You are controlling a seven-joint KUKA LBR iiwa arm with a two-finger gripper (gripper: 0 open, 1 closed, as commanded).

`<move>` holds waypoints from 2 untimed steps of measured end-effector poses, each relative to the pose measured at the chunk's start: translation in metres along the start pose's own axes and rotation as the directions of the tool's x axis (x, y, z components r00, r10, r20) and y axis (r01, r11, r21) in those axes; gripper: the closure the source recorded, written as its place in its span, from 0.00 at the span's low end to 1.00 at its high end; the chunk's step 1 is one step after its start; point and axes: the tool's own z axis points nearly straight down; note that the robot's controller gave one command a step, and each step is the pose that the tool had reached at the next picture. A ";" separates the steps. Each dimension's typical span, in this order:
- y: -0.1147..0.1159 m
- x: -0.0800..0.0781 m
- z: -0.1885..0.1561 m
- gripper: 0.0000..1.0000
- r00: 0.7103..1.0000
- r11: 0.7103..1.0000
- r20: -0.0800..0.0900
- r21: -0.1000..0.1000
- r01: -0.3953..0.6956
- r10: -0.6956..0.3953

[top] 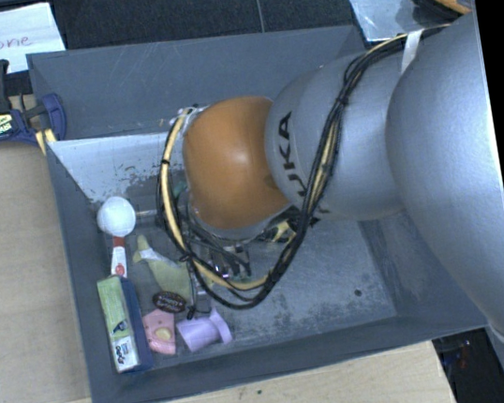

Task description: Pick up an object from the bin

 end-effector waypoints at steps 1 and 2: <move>-0.015 -0.013 0.069 0.00 0.990 0.990 -0.003 0.001 -0.138 0.138; -0.006 -0.008 0.066 0.00 0.947 0.947 0.001 -0.001 -0.320 0.320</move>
Offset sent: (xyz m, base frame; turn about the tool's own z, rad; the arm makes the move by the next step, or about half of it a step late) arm 0.0067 -0.0056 -0.0672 0.3273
